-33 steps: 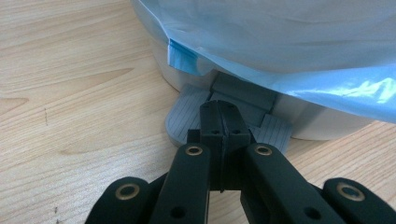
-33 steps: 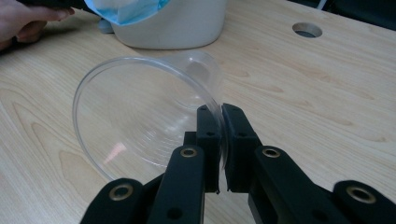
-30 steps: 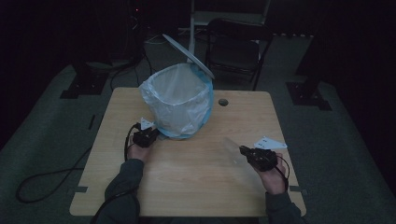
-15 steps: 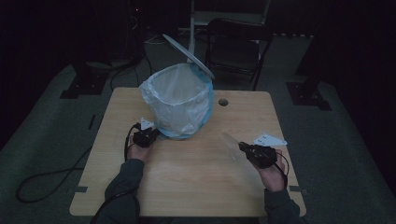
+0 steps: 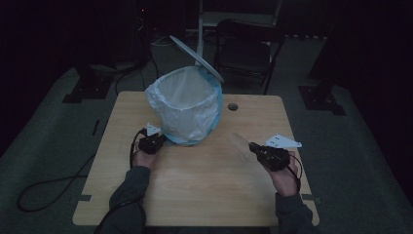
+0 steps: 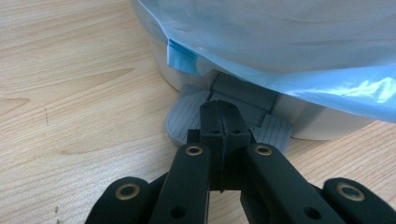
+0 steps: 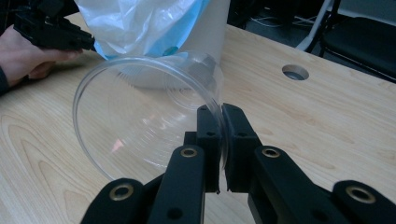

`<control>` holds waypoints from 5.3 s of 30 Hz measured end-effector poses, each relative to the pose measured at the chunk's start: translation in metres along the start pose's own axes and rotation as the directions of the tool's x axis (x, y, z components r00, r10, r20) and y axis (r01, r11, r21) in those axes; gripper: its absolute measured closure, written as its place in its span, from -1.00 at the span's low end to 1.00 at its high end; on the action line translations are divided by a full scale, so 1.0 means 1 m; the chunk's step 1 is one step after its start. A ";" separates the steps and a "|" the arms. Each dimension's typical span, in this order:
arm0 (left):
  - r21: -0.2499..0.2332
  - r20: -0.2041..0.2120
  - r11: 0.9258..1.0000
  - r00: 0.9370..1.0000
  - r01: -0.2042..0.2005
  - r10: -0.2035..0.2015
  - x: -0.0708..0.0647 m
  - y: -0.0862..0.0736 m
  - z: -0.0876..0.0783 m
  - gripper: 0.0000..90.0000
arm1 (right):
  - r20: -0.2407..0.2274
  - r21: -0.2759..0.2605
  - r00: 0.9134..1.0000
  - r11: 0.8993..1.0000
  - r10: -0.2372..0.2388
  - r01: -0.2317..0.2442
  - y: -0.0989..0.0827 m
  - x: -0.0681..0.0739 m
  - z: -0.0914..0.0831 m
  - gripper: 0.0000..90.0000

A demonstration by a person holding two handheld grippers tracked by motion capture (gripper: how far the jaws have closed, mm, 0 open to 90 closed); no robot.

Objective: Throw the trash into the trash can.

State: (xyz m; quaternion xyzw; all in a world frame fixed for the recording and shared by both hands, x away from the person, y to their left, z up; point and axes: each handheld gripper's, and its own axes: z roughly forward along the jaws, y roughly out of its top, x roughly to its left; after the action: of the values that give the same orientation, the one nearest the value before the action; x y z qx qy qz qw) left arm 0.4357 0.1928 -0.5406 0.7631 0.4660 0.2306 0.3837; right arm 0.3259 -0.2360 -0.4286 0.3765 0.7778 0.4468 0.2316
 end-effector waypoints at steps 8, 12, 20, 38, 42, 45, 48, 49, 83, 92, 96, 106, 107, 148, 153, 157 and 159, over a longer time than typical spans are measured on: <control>0.000 0.000 1.000 1.000 0.001 -0.001 0.000 0.000 0.000 1.00 | -0.001 -0.029 1.000 1.000 -0.010 0.010 0.014 0.000 -0.004 0.92; -0.001 0.001 1.000 1.000 0.004 -0.004 0.000 0.000 0.000 1.00 | -0.002 -0.041 1.000 0.999 -0.020 0.020 0.022 0.001 -0.005 0.92; 0.000 0.004 1.000 1.000 0.005 -0.005 0.001 0.000 0.000 1.00 | -0.004 -0.072 0.999 0.997 -0.035 0.035 0.038 0.001 -0.010 0.92; 0.000 0.005 1.000 1.000 0.007 -0.007 0.001 0.000 0.000 1.00 | -0.022 -0.123 0.997 0.990 -0.077 0.074 0.069 0.004 -0.011 0.92; 0.002 0.005 1.000 1.000 0.006 -0.006 0.001 0.000 0.000 1.00 | -0.022 -0.142 0.997 0.987 -0.077 0.074 0.076 0.003 -0.013 0.92; 0.000 0.004 1.000 1.000 0.007 -0.007 0.001 0.000 0.000 1.00 | -0.021 -0.156 0.997 0.985 -0.079 0.074 0.081 0.002 -0.014 0.92; 0.001 0.005 1.000 1.000 0.007 -0.007 0.001 0.000 0.000 1.00 | -0.023 -0.162 0.997 0.984 -0.078 0.073 0.085 0.001 -0.014 0.92; 0.001 0.005 1.000 1.000 0.007 -0.007 0.001 0.000 0.000 1.00 | -0.023 -0.164 0.997 0.984 -0.078 0.074 0.086 0.001 -0.014 0.92; 0.002 0.005 1.000 1.000 0.008 -0.008 0.001 0.000 0.000 1.00 | -0.051 -0.216 0.993 0.972 -0.110 0.097 0.132 0.011 0.001 0.92; 0.001 0.005 1.000 1.000 0.009 -0.009 0.001 0.000 0.000 1.00 | -0.074 -0.225 0.992 0.971 -0.103 0.084 0.142 0.012 0.009 0.92; 0.001 0.007 1.000 1.000 0.010 -0.010 0.001 0.000 0.000 1.00 | -0.080 -0.228 0.991 0.970 -0.103 0.083 0.148 0.014 0.012 0.92; 0.002 0.005 1.000 1.000 0.008 -0.008 0.001 0.000 0.000 1.00 | -0.088 -0.232 0.991 0.969 -0.104 0.081 0.161 0.018 0.022 0.92; 0.002 0.006 1.000 1.000 0.009 -0.009 0.001 0.000 0.000 1.00 | -0.088 -0.232 0.991 0.969 -0.102 0.080 0.161 0.018 0.023 0.92; 0.003 0.008 1.000 1.000 0.012 -0.012 0.001 0.000 0.000 1.00 | -0.118 -0.196 0.989 0.978 -0.092 0.068 0.189 0.031 0.069 0.91; 0.004 0.007 1.000 1.000 0.011 -0.011 0.001 0.000 0.000 1.00 | -0.117 -0.191 0.990 0.980 -0.080 0.057 0.191 0.032 0.075 0.91; 0.003 0.007 1.000 1.000 0.011 -0.011 0.001 0.000 0.000 1.00 | -0.113 -0.191 0.991 0.980 -0.075 0.053 0.193 0.032 0.078 0.91; 0.003 0.007 1.000 1.000 0.010 -0.010 0.001 0.000 0.000 1.00 | -0.114 -0.192 0.991 0.980 -0.070 0.048 0.194 0.032 0.080 0.91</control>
State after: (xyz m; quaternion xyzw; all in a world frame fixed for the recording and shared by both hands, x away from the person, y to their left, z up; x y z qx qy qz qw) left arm 0.4360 0.1936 -0.5404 0.7623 0.4688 0.2253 0.3852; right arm 0.4351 -0.1073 -0.3000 0.3021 0.7551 0.5334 0.2324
